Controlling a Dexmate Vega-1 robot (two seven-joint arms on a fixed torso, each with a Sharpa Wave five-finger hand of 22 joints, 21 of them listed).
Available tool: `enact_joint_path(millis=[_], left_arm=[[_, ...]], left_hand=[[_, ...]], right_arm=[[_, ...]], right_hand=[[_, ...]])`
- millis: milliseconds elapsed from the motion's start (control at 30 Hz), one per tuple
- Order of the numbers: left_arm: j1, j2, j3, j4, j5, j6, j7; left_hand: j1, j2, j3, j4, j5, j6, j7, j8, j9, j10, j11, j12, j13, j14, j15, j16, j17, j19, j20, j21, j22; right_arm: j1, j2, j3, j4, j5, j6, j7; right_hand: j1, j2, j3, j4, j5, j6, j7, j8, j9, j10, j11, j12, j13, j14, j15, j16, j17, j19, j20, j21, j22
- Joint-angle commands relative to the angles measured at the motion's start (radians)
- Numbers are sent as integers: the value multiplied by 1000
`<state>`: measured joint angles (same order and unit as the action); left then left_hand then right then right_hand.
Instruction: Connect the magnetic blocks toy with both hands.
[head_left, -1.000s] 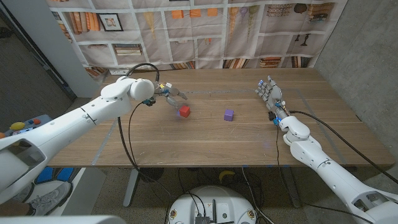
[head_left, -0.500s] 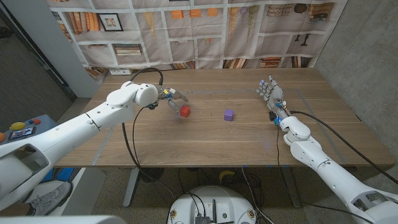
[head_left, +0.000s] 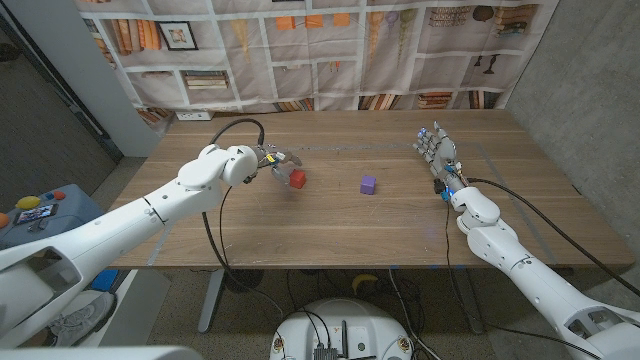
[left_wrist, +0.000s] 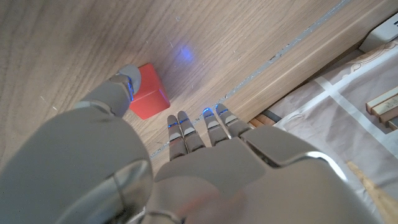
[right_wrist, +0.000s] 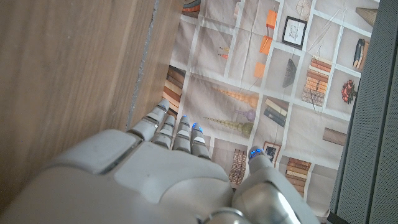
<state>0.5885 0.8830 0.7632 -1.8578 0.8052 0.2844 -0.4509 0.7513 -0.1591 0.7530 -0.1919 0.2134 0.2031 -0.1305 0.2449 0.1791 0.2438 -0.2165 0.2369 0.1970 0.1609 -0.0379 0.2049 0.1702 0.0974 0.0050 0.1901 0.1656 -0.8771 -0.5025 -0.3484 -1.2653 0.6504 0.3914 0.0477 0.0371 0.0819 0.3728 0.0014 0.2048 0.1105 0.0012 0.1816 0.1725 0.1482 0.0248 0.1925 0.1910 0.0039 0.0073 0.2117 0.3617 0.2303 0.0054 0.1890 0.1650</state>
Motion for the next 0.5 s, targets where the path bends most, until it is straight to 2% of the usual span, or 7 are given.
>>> enact_joint_path(millis=[33, 233, 400, 500], left_arm=[[69, -20, -18, -7, 60, 43, 100], [85, -34, -20, 3, 63, 50, 142], [102, -44, -20, -3, 73, 75, 163], [110, -47, -19, -7, 78, 90, 170]], left_hand=[[34, -4, -22, 3, -5, 43, -5, 18, 7, 46, -1, 14, 6, 43, -112, 8, 5, 27, 0, 7, 4], [67, -5, -56, 5, -7, 112, -2, 46, 12, 85, -3, 20, 14, 79, -122, 8, 7, 59, -7, 10, 5], [96, -4, -101, 8, -11, 193, 3, 87, 21, 146, -3, 32, 25, 119, -139, 12, 9, 88, -6, 11, 6], [103, -2, -118, 11, -11, 213, -2, 99, 23, 172, -4, 37, 29, 136, -146, 15, 10, 103, -5, 13, 6]], right_arm=[[4, 5, 0, 11, 3, 7, 9], [4, 8, -1, 14, 4, 9, 9], [1, 9, 0, 14, 4, 12, 6], [-1, 8, 1, 12, 4, 11, 3]], right_hand=[[1, 46, 0, 5, 10, 6, -7, 7, 2, 3, -1, 7, 1, 3, 1, 7, 1, 7, 4, 5, 4], [1, 47, 1, 6, 10, 8, -10, 7, 2, 5, -4, 7, 1, 4, 0, 8, 1, 8, 5, 5, 4], [2, 48, 1, 6, 10, 8, -11, 7, 2, 7, -5, 8, 1, 5, 0, 8, 0, 9, 6, 5, 4], [2, 48, 0, 6, 10, 9, -13, 7, 2, 9, -7, 9, 1, 5, 0, 8, 0, 9, 9, 5, 4]])
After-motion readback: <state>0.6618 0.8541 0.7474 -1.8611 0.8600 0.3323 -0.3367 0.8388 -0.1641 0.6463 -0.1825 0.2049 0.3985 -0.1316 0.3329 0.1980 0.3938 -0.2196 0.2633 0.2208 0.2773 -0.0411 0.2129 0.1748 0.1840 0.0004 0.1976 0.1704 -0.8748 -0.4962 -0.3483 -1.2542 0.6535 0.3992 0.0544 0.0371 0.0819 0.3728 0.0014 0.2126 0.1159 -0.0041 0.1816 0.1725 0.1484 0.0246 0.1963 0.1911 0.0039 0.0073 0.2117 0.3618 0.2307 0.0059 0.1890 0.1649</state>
